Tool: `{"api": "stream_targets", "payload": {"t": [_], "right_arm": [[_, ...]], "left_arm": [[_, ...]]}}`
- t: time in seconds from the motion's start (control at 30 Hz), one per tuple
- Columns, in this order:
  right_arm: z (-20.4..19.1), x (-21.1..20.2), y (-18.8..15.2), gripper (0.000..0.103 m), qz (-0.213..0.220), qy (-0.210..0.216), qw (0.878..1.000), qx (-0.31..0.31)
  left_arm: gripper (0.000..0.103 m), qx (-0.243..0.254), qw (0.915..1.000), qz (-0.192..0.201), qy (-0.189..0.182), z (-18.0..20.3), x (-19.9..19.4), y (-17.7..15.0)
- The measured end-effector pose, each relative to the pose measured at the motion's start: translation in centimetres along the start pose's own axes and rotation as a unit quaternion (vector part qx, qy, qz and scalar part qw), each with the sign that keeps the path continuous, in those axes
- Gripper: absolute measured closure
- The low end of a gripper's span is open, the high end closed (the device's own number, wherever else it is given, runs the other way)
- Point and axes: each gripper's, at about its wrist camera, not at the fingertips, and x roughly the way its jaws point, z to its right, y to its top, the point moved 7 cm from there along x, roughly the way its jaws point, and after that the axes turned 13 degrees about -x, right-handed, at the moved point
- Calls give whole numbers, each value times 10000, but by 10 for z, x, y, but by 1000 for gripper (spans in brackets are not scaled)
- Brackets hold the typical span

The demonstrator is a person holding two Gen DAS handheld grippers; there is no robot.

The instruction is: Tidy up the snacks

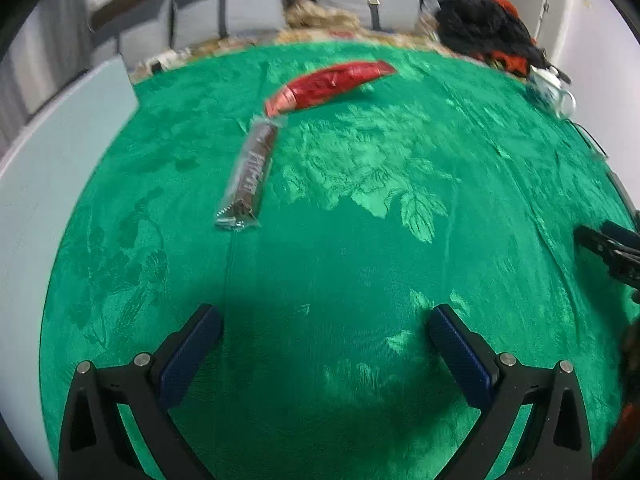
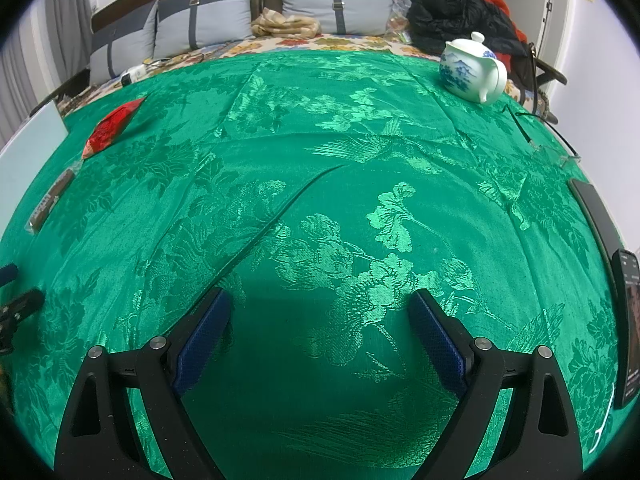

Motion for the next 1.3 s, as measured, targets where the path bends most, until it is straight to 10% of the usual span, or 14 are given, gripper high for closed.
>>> {"api": "stream_targets", "payload": {"t": [0.4, 0.5, 0.67, 1.1, 1.2, 1.23, 1.3], "right_arm": [[0, 0, 0, 9, -1, -3, 10000, 2], [0, 0, 0, 9, -1, -5, 10000, 2], [0, 0, 0, 9, -3, -6, 10000, 4], [1, 0, 0, 9, -4, -9, 10000, 7], [1, 0, 0, 9, -4, -11, 10000, 9], [1, 0, 0, 9, -4, -11, 10000, 10], [1, 0, 0, 9, -5, -12, 10000, 10]], "left_arm": [[3, -494, 9979, -199, 381, -45, 33, 115], [22, -708, 9962, -424, 288, -50, 46, 110], [84, -421, 9979, -302, 384, -47, 43, 101], [83, -505, 9980, -186, 324, -88, -14, 26], [47, -508, 9983, -35, 273, -93, -13, 21], [20, -512, 9981, -36, 326, -95, -10, 21], [15, -444, 9978, 86, 486, -98, -5, 20]]}}
